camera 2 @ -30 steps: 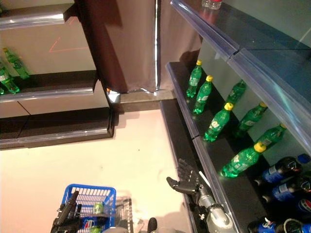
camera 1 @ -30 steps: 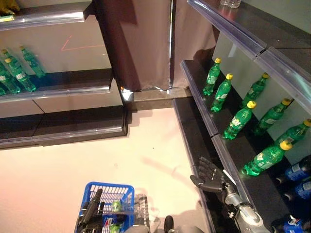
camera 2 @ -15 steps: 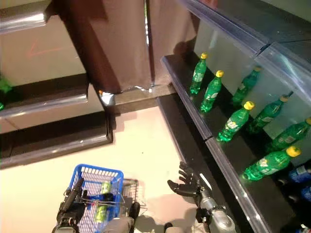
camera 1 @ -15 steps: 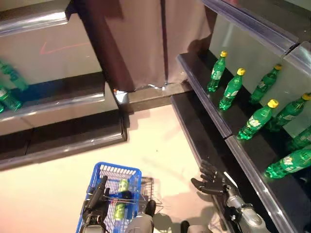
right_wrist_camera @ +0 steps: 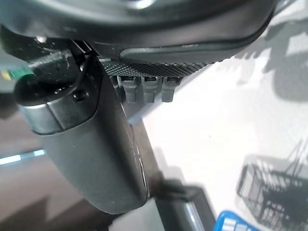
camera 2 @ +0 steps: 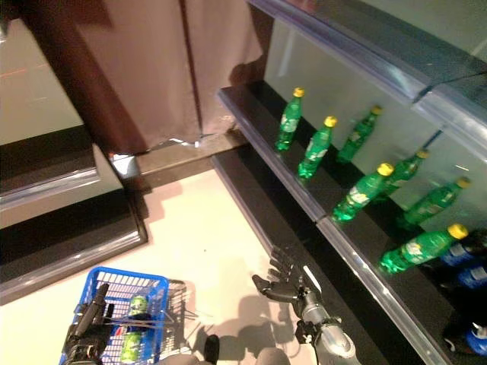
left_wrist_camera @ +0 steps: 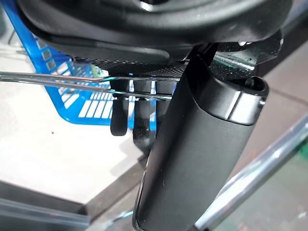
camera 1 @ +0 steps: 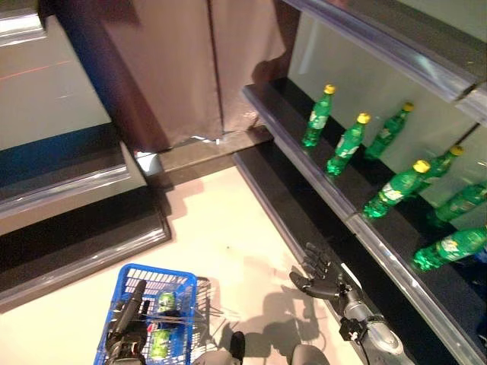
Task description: Pick up the drink and place into the basket.
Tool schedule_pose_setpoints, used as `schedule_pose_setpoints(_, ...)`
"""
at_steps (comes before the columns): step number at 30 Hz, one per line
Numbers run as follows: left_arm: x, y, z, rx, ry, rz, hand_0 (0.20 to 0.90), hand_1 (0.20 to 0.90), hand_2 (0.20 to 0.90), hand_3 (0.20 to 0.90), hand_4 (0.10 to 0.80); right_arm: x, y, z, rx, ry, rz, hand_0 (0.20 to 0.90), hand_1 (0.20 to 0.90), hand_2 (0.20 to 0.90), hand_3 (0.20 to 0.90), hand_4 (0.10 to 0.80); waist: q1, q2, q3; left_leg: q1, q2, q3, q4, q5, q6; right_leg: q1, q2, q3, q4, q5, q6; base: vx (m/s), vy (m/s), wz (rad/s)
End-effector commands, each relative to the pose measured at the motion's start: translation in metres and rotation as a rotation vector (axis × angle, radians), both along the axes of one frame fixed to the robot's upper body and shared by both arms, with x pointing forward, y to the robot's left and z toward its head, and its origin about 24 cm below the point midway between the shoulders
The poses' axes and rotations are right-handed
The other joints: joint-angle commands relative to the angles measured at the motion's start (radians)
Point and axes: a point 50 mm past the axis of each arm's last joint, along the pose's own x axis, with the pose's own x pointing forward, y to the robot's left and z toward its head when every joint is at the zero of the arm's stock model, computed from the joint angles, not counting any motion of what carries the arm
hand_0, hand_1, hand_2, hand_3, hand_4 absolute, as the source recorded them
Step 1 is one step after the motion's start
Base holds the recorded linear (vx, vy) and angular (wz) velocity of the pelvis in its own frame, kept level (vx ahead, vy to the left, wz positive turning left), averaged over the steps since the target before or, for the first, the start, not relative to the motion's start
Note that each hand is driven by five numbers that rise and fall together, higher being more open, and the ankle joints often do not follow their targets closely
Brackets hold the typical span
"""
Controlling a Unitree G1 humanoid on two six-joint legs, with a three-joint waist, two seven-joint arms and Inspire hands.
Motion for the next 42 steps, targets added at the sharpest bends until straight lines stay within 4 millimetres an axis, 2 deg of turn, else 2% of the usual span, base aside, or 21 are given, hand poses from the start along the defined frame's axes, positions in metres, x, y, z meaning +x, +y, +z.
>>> schedule_pose_setpoints(1, 0.054, 0.033, 0.084, 0.307, -0.454, -0.096, 0.300, 0.300, 0.300, 0.200, 0.100, 0.015, -0.019, 0.029, -0.068, -0.183, -0.087, 0.900, 0.900, 0.900, 0.900, 0.800, 0.003, 0.021, -0.105, -0.042, 0.020, -0.104, 0.139, -0.122, -0.097, 0.043, 0.093, -0.103, -0.242, 0.215, -0.007, 0.075, -0.114, -0.70)
schedule_pose_setpoints(3, 0.057, 0.034, 0.087, 0.312, -0.459, -0.092, 0.300, 0.300, 0.300, 0.200, 0.100, 0.020, -0.019, 0.033, -0.066, -0.206, -0.132, 0.900, 0.900, 0.900, 0.900, 0.800, -0.007, 0.010, -0.096, -0.015, 0.013, -0.081, 0.126, -0.135, -0.100, 0.003, 0.109, -0.124, -0.290, 0.280, 0.010, 0.064, -0.132, -0.52)
schedule_pose_setpoints(7, 0.066, 0.024, 0.085, 0.300, -0.458, -0.116, 0.300, 0.300, 0.300, 0.200, 0.100, 0.019, -0.023, 0.033, -0.068, -0.228, -0.203, 0.900, 0.900, 0.900, 0.900, 0.800, -0.036, 0.022, -0.110, 0.004, 0.032, -0.077, 0.092, -0.129, -0.097, 0.023, 0.146, -0.059, -0.306, 0.257, -0.010, 0.075, -0.188, -0.18)
schedule_pose_setpoints(12, 0.076, 0.008, 0.085, 0.266, -0.459, -0.148, 0.300, 0.300, 0.300, 0.200, 0.100, 0.020, -0.028, 0.035, -0.107, -0.232, -0.210, 0.900, 0.900, 0.900, 0.900, 0.800, -0.058, 0.027, -0.139, 0.025, 0.050, -0.063, 0.061, -0.120, -0.112, 0.097, 0.168, -0.039, -0.353, 0.229, -0.033, 0.083, -0.126, -0.09)
schedule_pose_setpoints(19, 0.083, -0.002, 0.086, 0.259, -0.460, -0.202, 0.300, 0.300, 0.300, 0.200, 0.100, 0.020, -0.033, 0.040, -0.154, -0.234, -0.208, 0.900, 0.900, 0.900, 0.900, 0.800, -0.087, 0.032, -0.150, 0.042, 0.063, -0.041, 0.080, -0.141, -0.122, 0.125, 0.176, -0.026, -0.361, 0.209, -0.047, 0.073, -0.062, -0.06)
schedule_pose_setpoints(27, 0.081, -0.009, 0.080, 0.245, -0.454, -0.253, 0.300, 0.300, 0.300, 0.200, 0.100, 0.013, -0.046, 0.055, -0.154, -0.315, -0.304, 0.900, 0.900, 0.900, 0.900, 0.800, -0.149, 0.039, -0.135, 0.050, 0.063, 0.017, 0.136, -0.189, -0.114, 0.120, 0.181, 0.048, -0.365, 0.218, -0.041, 0.037, 0.001, -0.36)
schedule_pose_setpoints(35, 0.086, -0.014, 0.078, 0.220, -0.469, -0.271, 0.300, 0.300, 0.300, 0.200, 0.100, 0.006, -0.062, 0.070, -0.159, -0.405, -0.436, 0.900, 0.900, 0.900, 0.900, 0.800, -0.220, 0.049, -0.132, 0.076, 0.053, 0.081, 0.105, -0.201, -0.094, 0.070, 0.215, 0.124, -0.383, 0.263, -0.026, -0.001, 0.003, -0.44)
schedule_pose_setpoints(42, 0.097, -0.025, 0.079, 0.195, -0.478, -0.287, 0.300, 0.300, 0.300, 0.200, 0.100, 0.008, -0.063, 0.076, -0.181, -0.425, -0.430, 0.900, 0.900, 0.900, 0.900, 0.800, -0.237, 0.049, -0.136, 0.079, 0.039, 0.087, 0.097, -0.201, -0.081, 0.047, 0.236, 0.151, -0.387, 0.281, -0.026, 0.003, -0.009, -0.32)
